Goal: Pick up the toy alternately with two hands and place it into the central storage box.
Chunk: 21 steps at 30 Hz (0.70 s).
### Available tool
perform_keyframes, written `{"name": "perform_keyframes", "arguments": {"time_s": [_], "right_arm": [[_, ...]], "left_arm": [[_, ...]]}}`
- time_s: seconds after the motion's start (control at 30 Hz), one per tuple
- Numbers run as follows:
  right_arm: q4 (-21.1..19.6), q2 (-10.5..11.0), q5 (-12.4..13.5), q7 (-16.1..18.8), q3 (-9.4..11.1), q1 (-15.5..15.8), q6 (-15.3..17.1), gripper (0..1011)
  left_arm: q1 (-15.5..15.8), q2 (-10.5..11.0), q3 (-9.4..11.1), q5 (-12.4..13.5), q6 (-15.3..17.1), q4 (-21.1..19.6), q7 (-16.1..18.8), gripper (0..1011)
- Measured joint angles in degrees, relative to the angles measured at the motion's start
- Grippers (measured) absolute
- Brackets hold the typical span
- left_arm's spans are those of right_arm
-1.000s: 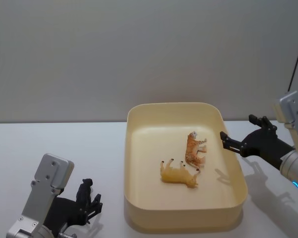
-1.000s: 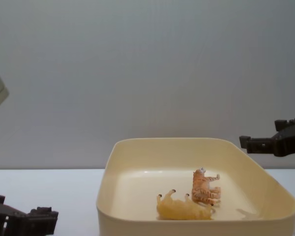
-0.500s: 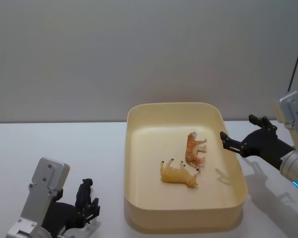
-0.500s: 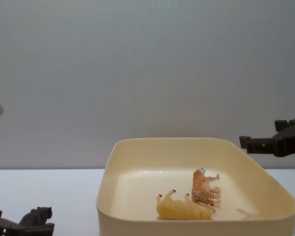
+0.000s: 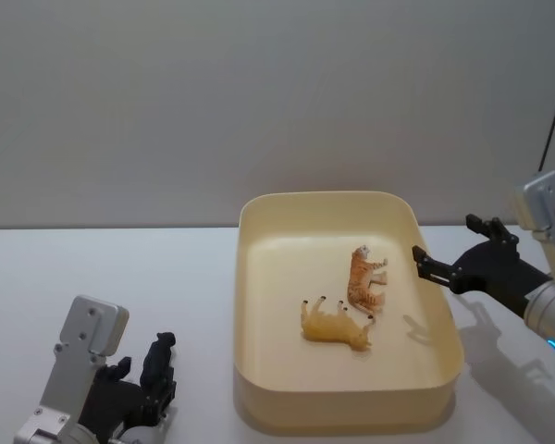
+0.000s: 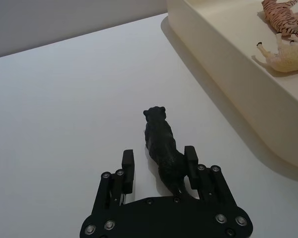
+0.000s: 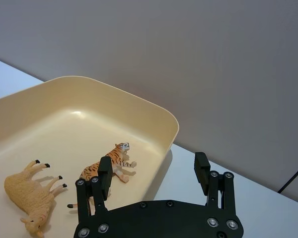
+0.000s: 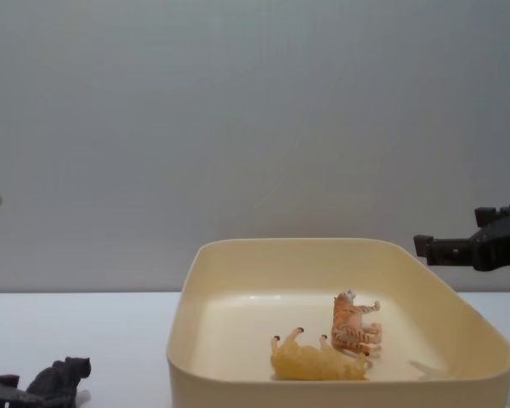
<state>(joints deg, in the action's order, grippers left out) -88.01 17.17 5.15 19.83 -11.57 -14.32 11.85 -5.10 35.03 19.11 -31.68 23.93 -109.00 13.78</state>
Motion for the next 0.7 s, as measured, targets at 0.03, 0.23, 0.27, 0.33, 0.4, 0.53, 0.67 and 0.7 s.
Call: {"name": "perform_keyframes", "arguments": {"time_s": [0.03, 0.23, 0.27, 0.33, 0.4, 0.53, 0.67, 0.7], "right_arm": [[0.0, 0.0, 0.0, 0.0, 0.0, 0.0, 0.0, 1001], [0.0, 0.0, 0.0, 0.0, 0.0, 0.0, 0.0, 1001], [0.0, 0.0, 0.0, 0.0, 0.0, 0.0, 0.0, 1001], [0.0, 0.0, 0.0, 0.0, 0.0, 0.0, 0.0, 1001], [0.0, 0.0, 0.0, 0.0, 0.0, 0.0, 0.0, 1001], [0.0, 0.0, 0.0, 0.0, 0.0, 0.0, 0.0, 1001], [0.0, 0.0, 0.0, 0.0, 0.0, 0.0, 0.0, 1001], [0.0, 0.0, 0.0, 0.0, 0.0, 0.0, 0.0, 1001]], "left_arm": [[0.0, 0.0, 0.0, 0.0, 0.0, 0.1, 0.0, 587], [0.0, -0.1, -0.1, -0.1, -0.1, 0.2, -0.1, 383], [0.0, -0.1, -0.1, -0.1, -0.1, 0.2, -0.2, 360], [0.1, -0.2, -0.1, -0.1, -0.1, 0.2, -0.3, 325], [0.4, -0.3, -0.2, 0.1, 0.2, 0.2, -0.6, 295], [1.2, -0.5, -0.4, 0.6, 1.2, 0.2, -1.3, 295], [2.6, -0.9, -0.7, 1.3, 2.5, 0.1, -2.4, 295], [3.0, -1.1, -0.8, 1.5, 2.7, 0.1, -2.7, 296]]}}
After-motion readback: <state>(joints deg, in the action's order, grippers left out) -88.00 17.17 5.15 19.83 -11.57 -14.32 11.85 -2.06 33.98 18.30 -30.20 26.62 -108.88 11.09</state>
